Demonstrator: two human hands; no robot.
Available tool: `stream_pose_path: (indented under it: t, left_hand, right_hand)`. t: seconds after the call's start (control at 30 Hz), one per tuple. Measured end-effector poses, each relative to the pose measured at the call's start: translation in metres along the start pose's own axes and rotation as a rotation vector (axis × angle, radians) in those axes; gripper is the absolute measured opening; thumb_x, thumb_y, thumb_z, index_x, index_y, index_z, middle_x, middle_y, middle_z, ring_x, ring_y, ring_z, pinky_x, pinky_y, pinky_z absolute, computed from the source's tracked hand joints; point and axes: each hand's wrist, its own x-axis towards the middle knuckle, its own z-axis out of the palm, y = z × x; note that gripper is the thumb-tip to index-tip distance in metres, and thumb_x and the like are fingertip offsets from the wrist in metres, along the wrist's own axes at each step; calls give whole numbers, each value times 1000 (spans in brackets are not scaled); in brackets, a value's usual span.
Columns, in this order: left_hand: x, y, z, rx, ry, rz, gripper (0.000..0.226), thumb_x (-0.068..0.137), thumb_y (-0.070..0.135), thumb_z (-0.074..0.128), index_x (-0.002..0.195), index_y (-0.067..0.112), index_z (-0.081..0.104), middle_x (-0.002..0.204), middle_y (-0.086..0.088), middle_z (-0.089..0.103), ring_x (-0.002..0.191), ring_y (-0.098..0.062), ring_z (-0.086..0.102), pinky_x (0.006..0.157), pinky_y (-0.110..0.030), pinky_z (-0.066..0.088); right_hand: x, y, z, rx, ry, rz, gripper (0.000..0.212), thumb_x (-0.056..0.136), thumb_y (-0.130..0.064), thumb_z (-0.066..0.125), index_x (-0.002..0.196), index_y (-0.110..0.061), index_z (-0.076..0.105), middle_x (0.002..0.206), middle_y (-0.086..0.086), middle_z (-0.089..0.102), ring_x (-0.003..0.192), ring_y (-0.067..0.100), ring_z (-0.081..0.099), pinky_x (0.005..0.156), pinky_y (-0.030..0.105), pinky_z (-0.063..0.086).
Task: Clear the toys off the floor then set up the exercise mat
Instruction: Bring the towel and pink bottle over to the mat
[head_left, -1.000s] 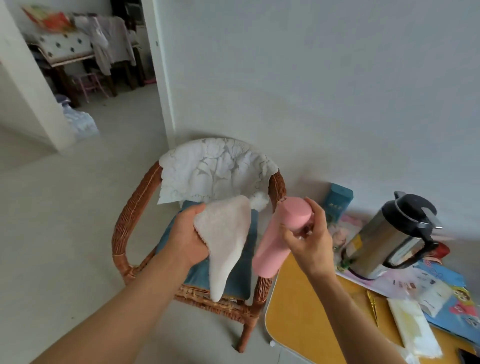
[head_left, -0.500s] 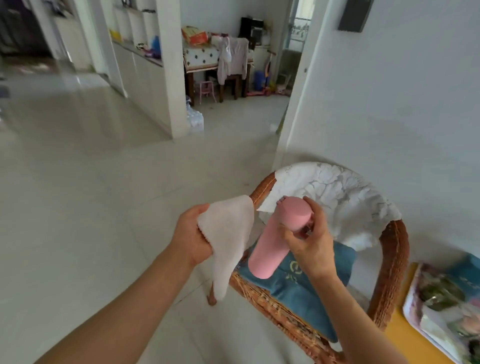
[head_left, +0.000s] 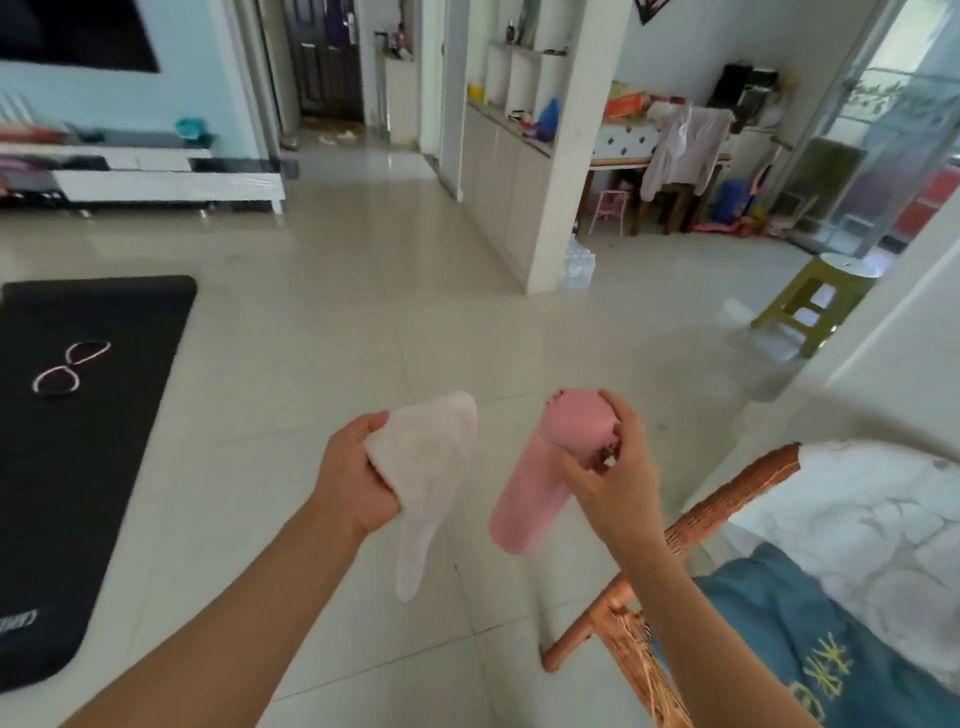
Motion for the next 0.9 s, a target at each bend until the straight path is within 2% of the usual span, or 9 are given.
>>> stream_pose_path:
  t: [0.07, 0.13, 0.23, 0.37, 0.5, 0.63, 0.7, 0.8, 0.9]
  left_hand:
    - [3, 20, -14, -49, 66, 47, 31, 89, 24, 43, 105, 4, 61, 102, -15, 67, 97, -32, 60, 91, -44, 43]
    - [7, 36, -25, -78, 123, 101, 31, 90, 23, 44, 108, 5, 60, 107, -14, 65, 97, -31, 60, 88, -42, 45]
    - [17, 60, -38, -111, 194, 170, 29, 90, 23, 44, 105, 6, 61, 98, -12, 64, 87, -29, 61, 82, -38, 47]
    - [42, 93, -45, -185, 287, 255, 31, 91, 25, 44, 107, 4, 60, 84, -14, 70, 79, -30, 65, 75, -39, 48]
    - [71, 122, -36, -267, 343, 332, 28, 89, 24, 47, 104, 4, 60, 87, -14, 68, 83, -31, 61, 71, -41, 47]
    - [103, 146, -29, -324, 380, 414, 24, 89, 23, 46, 96, 5, 61, 71, -12, 70, 81, -29, 62, 72, -42, 47]
    - [115, 155, -28, -357, 390, 433, 25, 90, 24, 45, 92, 5, 61, 67, -12, 70, 80, -29, 61, 73, -42, 46]
    - [133, 173, -30, -380, 397, 452, 28, 90, 25, 44, 94, 3, 62, 77, -13, 70, 83, -30, 61, 75, -42, 47]
    - [152, 196, -39, -412, 423, 477, 31, 90, 25, 43, 105, 4, 61, 91, -13, 67, 87, -30, 61, 76, -43, 47]
  right_hand:
    - [21, -4, 29, 28, -72, -9, 71, 75, -8, 72, 134, -29, 39, 92, -27, 48, 78, 1, 55, 68, 20, 49]
    - [42, -6, 55, 57, -136, -10, 72, 73, -8, 74, 133, -30, 40, 92, -25, 50, 78, 2, 56, 70, 21, 49]
    - [73, -8, 92, 115, -214, -19, 72, 72, -7, 74, 132, -29, 41, 93, -22, 52, 77, 9, 57, 72, 26, 50]
    - [124, -9, 136, 136, -317, -77, 72, 72, -7, 75, 133, -27, 42, 92, -24, 52, 75, 0, 56, 61, 7, 45]
    - [184, -17, 170, 167, -406, -111, 71, 73, -10, 75, 132, -29, 42, 92, -25, 52, 76, -3, 55, 56, 1, 41]
    - [240, -25, 200, 182, -494, -158, 72, 72, -12, 75, 132, -33, 42, 95, -23, 53, 80, 4, 57, 65, 12, 42]
    - [260, -26, 215, 197, -529, -172, 71, 72, -12, 75, 131, -32, 42, 98, -19, 54, 81, 0, 56, 65, 10, 41]
    - [288, -30, 242, 222, -584, -180, 69, 73, -11, 75, 131, -30, 43, 98, -25, 52, 83, -8, 53, 61, -2, 39]
    - [310, -33, 272, 225, -636, -179, 70, 74, -12, 75, 133, -30, 42, 100, -22, 53, 84, -10, 52, 62, 1, 40]
